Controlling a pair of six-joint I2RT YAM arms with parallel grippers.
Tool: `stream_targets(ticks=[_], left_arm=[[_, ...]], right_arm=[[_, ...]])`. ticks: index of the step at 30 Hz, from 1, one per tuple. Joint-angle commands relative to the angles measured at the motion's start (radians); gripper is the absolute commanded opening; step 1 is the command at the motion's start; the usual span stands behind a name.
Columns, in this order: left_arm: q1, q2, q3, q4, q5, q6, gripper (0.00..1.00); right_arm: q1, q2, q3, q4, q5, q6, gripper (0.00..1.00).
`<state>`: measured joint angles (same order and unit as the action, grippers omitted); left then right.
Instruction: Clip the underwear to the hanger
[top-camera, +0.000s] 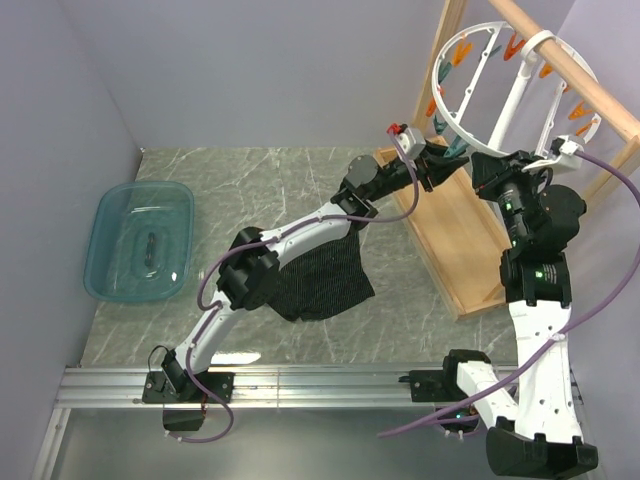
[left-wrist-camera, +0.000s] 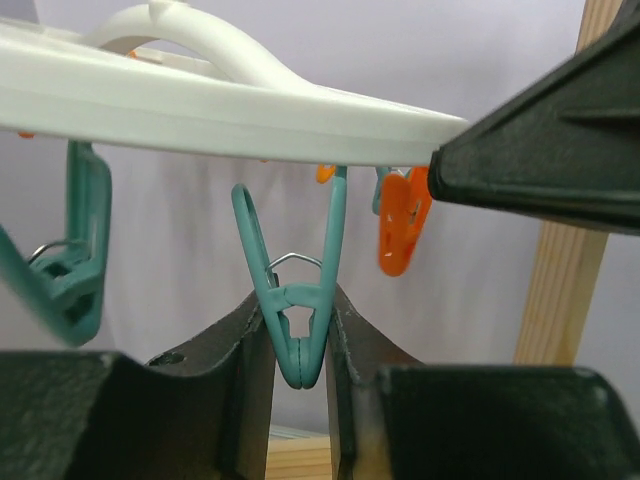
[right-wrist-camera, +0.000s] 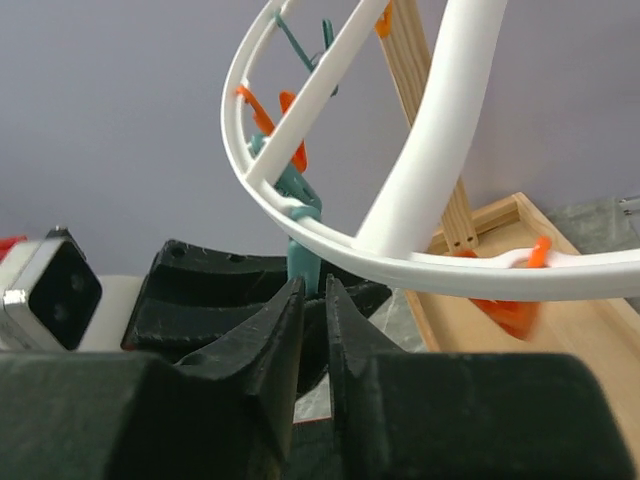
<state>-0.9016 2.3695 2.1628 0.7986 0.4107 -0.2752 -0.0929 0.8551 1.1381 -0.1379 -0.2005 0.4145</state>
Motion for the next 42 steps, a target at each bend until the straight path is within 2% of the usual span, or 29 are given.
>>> stream_targets(ticks=[1,6,9,13,19,26,29,35,42], left_arm=[[-0.042,-0.107,-0.034,0.022,-0.026,0.138,0.00],[-0.094,-0.128,-0.067,0.014,-0.090,0.325,0.00],[-0.105,-0.125,-0.067,0.005,-0.115,0.370,0.00],[-0.115,-0.112,-0.054,-0.018,-0.127,0.421,0.00],[-0.128,-0.092,-0.040,-0.032,-0.141,0.478,0.00],[-0.157,-0.087,-0.054,-0.016,-0.135,0.582,0.00],[-0.157,-0.087,-0.058,-0.015,-0.145,0.588,0.00],[-0.151,-0.084,-0.066,0.001,-0.141,0.579,0.00],[-0.152,-0.073,-0.047,-0.006,-0.141,0.580,0.00]], right_arm=[[-0.008,-0.021,0.003,0.017,0.027,0.036,0.23],[-0.010,0.016,0.005,-0.032,0.090,0.142,0.25],[-0.008,0.039,0.009,-0.043,0.143,0.200,0.26],[-0.008,0.065,0.022,-0.034,0.142,0.257,0.29],[-0.008,0.061,0.011,0.017,0.127,0.299,0.44],[-0.010,0.091,0.029,0.004,0.115,0.342,0.42],[-0.011,0.085,0.035,-0.020,0.096,0.317,0.47],[-0.016,0.021,0.049,-0.109,0.113,0.210,0.47],[-0.024,-0.056,0.045,-0.160,0.095,0.178,0.47]])
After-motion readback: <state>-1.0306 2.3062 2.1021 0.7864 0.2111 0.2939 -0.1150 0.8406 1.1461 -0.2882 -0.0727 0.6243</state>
